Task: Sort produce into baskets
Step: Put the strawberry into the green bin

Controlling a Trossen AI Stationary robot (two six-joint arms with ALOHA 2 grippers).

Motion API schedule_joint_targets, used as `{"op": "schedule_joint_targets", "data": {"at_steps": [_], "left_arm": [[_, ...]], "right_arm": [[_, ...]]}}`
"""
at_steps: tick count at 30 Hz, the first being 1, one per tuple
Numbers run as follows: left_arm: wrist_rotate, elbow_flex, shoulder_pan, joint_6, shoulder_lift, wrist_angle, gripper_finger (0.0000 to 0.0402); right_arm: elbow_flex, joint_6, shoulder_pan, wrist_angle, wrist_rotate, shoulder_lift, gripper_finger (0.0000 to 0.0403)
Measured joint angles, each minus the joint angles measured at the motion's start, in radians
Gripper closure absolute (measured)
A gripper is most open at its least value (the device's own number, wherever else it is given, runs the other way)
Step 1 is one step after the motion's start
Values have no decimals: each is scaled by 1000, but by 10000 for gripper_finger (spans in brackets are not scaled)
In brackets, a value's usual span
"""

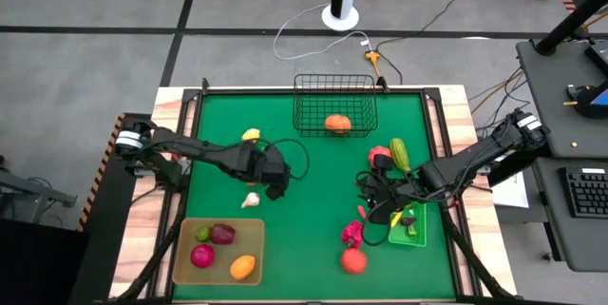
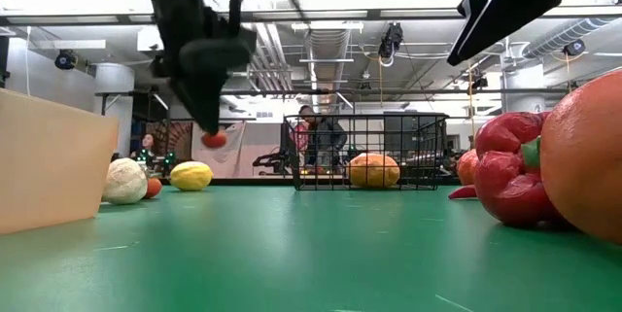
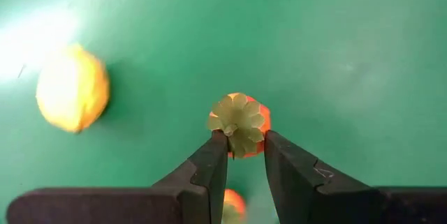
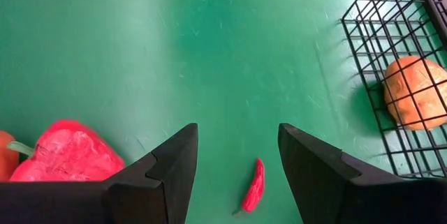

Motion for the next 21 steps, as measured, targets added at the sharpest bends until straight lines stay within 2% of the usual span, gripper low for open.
{"op": "schedule_joint_targets", "data": {"at_steps": [6,11,16,21], "left_arm": [[-2,82,-111,204,0,35,325],[-73,126,-186,395,-1,185,325],[-74,125,-221,559,-1,396,325],[-39,107,-221,594,-2,539,325]], "right_arm": [[0,-2,0,9,0,0,211],[-1,-26,0,72,0,0,211],[-38,-169,13,327,1,2,211],[-120,-386,41,626,1,17,211]]}}
